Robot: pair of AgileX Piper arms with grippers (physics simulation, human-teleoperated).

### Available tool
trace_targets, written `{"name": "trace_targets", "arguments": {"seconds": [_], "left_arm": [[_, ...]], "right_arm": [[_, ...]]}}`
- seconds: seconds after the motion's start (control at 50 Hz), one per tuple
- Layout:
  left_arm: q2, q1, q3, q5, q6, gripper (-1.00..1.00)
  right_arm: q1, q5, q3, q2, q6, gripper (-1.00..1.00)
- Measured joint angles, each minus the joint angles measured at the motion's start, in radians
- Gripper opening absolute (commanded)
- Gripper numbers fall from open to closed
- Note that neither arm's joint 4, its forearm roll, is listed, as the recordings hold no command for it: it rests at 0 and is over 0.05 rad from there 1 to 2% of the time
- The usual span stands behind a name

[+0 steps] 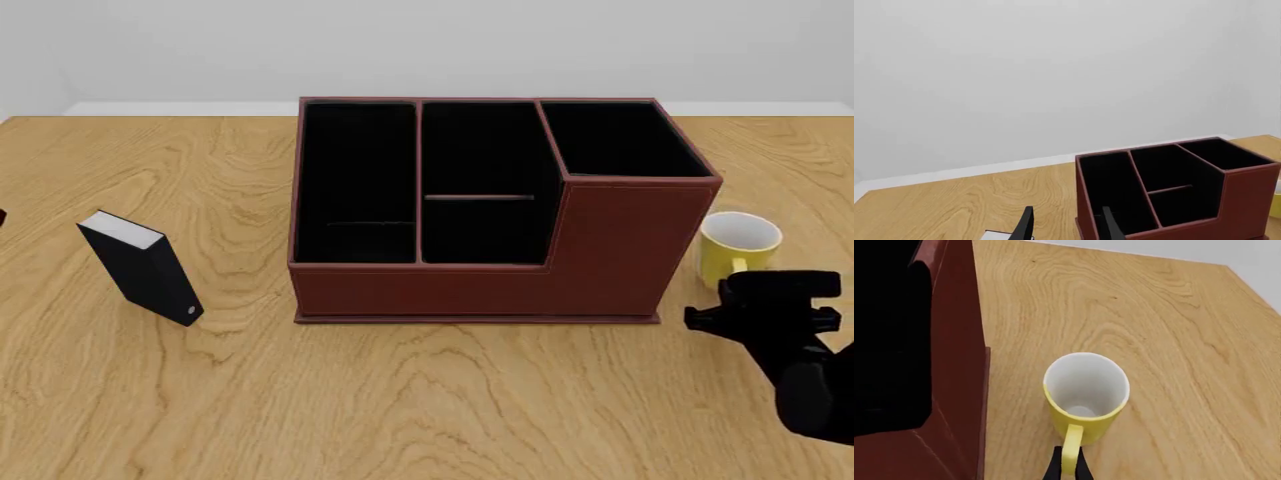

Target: Pick up the yellow and white mug and place it to the right of the caddy.

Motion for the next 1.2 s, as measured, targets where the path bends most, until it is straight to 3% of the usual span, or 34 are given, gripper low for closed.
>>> {"name": "trace_targets", "arguments": {"seconds": [0.36, 0.38, 0.92, 1.2], "left_arm": [[-0.003, -0.001, 0.003, 0.001, 0.0, 1.0], [-0.003, -0.001, 0.003, 0.001, 0.0, 1.0], [-0.001, -0.003, -0.002, 0.006, 0.003, 1.0], [-0.004, -0.004, -0.006, 0.012, 0.003, 1.0]], "right_arm": [[-0.003, -0.024, -0.007, 0.031, -0.01, -1.0], [-0.003, -0.024, -0.006, 0.033, -0.01, 1.0], [-0.04, -0.023, -0.033, 0.108, -0.018, 1.0], [-0.05, -0.063, -0.027, 0.131, 0.029, 1.0]]}}
